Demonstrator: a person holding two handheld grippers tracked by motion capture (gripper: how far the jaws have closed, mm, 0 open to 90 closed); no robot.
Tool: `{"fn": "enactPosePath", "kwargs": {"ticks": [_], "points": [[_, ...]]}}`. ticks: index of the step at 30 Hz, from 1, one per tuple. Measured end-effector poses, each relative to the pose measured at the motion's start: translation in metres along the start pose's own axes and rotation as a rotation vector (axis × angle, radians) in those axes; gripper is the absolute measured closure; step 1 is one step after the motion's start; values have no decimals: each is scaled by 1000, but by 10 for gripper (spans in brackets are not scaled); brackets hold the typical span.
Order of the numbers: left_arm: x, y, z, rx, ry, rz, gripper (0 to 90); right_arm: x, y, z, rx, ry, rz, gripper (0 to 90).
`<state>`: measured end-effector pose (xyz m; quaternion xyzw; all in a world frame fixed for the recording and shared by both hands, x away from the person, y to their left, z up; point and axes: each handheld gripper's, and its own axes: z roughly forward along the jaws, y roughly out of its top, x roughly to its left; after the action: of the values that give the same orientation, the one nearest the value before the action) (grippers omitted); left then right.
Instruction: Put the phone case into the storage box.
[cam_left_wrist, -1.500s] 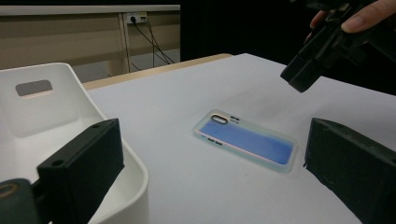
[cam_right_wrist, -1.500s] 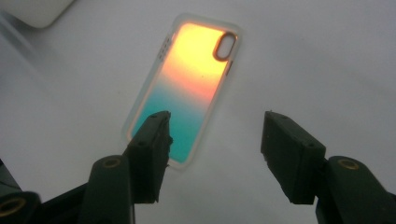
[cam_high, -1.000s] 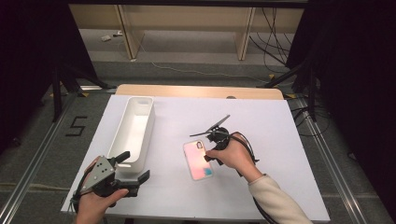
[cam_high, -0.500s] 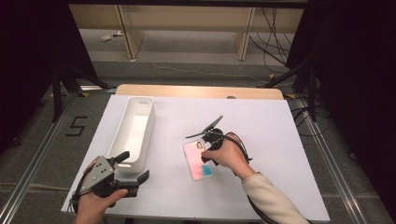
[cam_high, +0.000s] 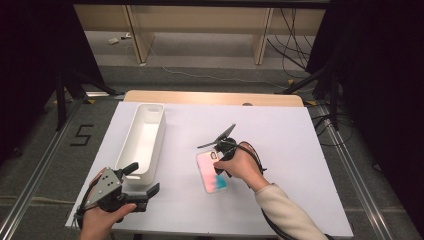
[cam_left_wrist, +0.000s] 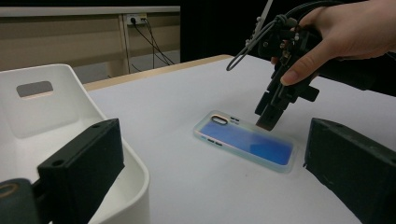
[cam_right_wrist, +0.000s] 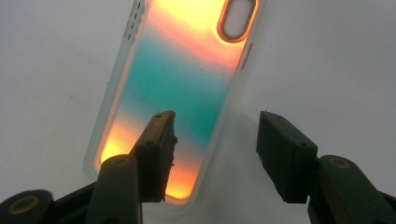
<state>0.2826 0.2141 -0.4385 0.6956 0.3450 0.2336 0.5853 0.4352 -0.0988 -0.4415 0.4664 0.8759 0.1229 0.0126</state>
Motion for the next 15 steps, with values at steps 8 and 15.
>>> {"fn": "enactPosePath", "kwargs": {"ticks": [8,15], "points": [[0,0,0,-3,-3,-2,40,3,3,6,17,-9,-3,491],[0,0,0,-10,-9,-3,40,3,5,9,26,-5,40,515]]}}
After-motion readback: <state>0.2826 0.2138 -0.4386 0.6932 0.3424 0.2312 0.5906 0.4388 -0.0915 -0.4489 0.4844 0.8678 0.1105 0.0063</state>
